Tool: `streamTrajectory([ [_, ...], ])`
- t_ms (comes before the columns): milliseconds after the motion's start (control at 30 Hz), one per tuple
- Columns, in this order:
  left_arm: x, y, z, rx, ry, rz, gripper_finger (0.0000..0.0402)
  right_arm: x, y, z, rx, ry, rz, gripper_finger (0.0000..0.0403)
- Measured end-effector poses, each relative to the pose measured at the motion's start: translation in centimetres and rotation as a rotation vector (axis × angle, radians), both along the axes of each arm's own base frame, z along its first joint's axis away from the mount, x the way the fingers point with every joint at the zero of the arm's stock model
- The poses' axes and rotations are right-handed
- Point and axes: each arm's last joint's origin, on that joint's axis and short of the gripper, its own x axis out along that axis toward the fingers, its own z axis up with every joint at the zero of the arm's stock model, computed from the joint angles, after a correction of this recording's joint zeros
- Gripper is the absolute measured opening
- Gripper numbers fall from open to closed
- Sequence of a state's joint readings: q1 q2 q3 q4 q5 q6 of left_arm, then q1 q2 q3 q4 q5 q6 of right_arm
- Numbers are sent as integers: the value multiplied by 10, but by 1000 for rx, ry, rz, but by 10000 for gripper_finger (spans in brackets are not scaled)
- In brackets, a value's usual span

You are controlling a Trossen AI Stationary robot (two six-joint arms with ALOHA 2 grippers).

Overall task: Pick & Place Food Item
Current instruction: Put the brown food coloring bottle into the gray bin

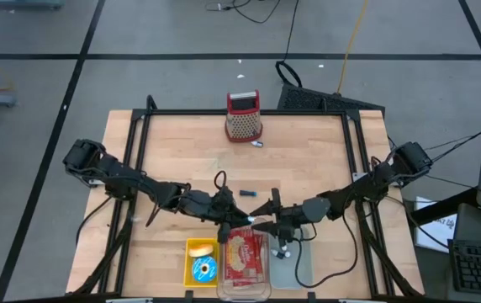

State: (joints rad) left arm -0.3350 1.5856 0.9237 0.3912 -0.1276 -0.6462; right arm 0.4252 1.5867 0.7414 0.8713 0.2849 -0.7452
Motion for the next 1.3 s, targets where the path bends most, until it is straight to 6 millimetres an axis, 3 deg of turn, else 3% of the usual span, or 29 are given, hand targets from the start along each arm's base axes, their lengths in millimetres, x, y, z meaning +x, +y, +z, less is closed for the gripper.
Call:
streamTrajectory([
  [267,2,6,0,-29,10,-14,88,0,0,1,6,-12,0,171],
  [800,2,5,-1,-16,12,-23,88,1,-2,1,3,-5,-5,47],
  [1067,2,6,0,61,-15,-35,90,1,-1,1,14,-5,-5,45],
  [1300,4,11,2,126,-43,-6,164,1,-2,0,55,3,-5,43],
])
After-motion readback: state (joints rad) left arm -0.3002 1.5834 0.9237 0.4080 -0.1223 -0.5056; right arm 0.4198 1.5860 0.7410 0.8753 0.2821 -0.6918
